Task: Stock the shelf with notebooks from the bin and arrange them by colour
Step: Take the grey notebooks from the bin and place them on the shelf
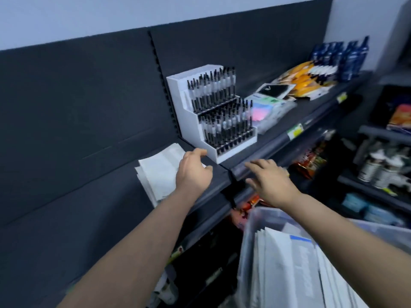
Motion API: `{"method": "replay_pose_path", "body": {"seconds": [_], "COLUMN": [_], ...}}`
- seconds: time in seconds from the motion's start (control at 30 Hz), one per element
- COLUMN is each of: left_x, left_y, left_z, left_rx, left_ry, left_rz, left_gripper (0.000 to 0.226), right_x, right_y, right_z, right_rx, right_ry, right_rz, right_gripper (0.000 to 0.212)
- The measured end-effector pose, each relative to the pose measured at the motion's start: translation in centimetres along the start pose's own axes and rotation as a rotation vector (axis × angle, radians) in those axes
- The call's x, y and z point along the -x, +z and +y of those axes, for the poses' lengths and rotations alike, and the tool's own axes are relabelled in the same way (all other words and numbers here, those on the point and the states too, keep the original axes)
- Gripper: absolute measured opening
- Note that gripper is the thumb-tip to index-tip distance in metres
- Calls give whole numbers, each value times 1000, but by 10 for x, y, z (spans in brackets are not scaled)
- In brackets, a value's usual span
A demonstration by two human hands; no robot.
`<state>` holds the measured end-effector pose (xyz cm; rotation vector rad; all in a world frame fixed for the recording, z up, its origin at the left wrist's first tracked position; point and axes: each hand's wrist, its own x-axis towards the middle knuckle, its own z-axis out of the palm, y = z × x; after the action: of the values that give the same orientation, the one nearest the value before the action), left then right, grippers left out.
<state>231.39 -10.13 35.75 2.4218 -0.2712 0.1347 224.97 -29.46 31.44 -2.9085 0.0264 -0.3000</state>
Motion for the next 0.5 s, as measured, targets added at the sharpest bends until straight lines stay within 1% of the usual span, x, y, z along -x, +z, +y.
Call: {"method": "replay_pose_path", "body": {"seconds": [0.13,0.2,0.33,0.43,0.5], "left_x": [26,42,71,90,104], "left_y": [60,89,147,182,202], "left_z": [32,43,58,63,62], "left_rx": [2,8,-25,-111,-127], "left_ry": [73,74,54,60,52], "left_rz": [-135,-210,-357,-432,-487], "left_gripper": [42,42,44,39,38], "right_x": [64,97,162,200,222], "right_y": [5,11,22,33,41], "right_z": [63,90,142,167,177], "right_rx": [16,25,13,-2,5], "right_ry": [141,228,395,493,541], "right_rz": [-39,-81,-190,-283,-353], "right_gripper": [54,54,52,51,52]}}
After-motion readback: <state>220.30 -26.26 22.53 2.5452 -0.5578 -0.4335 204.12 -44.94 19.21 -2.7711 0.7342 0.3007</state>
